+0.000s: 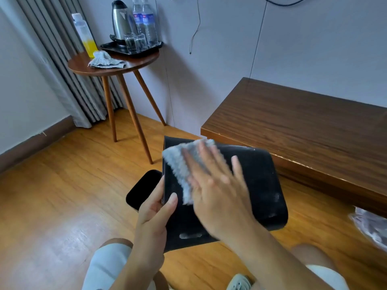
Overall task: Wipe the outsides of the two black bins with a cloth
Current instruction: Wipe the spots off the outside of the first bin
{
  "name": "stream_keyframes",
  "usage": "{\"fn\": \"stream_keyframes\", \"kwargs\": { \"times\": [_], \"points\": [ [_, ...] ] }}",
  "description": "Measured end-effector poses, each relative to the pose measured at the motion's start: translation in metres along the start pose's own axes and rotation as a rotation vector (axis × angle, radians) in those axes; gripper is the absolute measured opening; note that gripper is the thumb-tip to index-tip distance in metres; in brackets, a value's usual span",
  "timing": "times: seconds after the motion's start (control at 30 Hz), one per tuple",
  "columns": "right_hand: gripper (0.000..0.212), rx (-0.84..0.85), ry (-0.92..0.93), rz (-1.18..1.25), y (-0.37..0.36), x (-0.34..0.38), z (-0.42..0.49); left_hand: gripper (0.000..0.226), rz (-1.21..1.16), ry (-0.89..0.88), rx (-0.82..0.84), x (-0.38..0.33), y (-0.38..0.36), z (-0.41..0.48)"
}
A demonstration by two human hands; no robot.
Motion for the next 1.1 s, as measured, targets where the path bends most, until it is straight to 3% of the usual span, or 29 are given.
{"fn": "stream_keyframes", "kwargs": {
  "times": [0.1, 0.17, 0.4, 0.5, 0.63, 0.7, 0.8, 0.87, 0.93, 1.0, 1.1],
  "points": [
    [0.059, 0.031, -0.266, -0.048, 0.012, -0.052, 0.022, 0.046, -0.036, 0.007, -0.010, 0.003, 0.004, -0.006],
    [0.056, 0.030, -0.331, -0.024, 0.015, -0.061, 0.026, 0.046, -0.047, -0.002, -0.024, 0.002, 0.005, -0.007],
    [0.059, -0.035, 0.062, 0.025, 0.004, 0.033, -0.016, 0.036, -0.021, 0.025, -0.049, 0.000, 0.004, 0.001],
    [0.057, -0.047, 0.001, -0.045, 0.008, 0.001, -0.002, 0.043, -0.043, -0.007, -0.024, -0.003, 0.006, -0.004],
    [0.054, 0.009, -0.332, -0.022, 0.024, -0.073, 0.024, 0.042, -0.050, 0.002, -0.024, -0.005, 0.009, -0.009],
    [0.056, -0.009, -0.270, -0.028, 0.024, -0.060, 0.023, 0.041, -0.043, 0.003, -0.031, -0.006, 0.007, -0.007],
    [0.061, -0.005, -0.001, -0.002, 0.012, 0.008, -0.003, 0.036, -0.022, 0.025, -0.021, -0.004, 0.002, -0.002],
    [0.058, 0.017, 0.118, 0.008, 0.003, 0.033, -0.022, 0.054, -0.029, 0.085, -0.089, -0.001, 0.007, -0.002],
    [0.057, 0.034, 0.141, -0.012, -0.001, 0.027, -0.019, 0.065, -0.031, 0.090, -0.098, 0.003, 0.009, -0.001],
    [0.059, 0.042, 0.086, -0.032, 0.002, 0.007, -0.004, 0.046, -0.025, 0.039, -0.032, 0.001, 0.004, -0.001],
    [0.062, 0.051, -0.021, -0.027, 0.009, -0.014, 0.020, 0.043, 0.013, 0.021, 0.041, 0.001, -0.003, -0.001]
  ]
}}
Point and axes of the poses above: each hand's wrist, its own z-axis towards the middle knuckle, its own y-axis out of the back of the hand, x = y × z, the point moved 7 cm from there along z, towards the middle knuckle, and after that the axes turned 1 degree about -x, right-handed, at the moved point
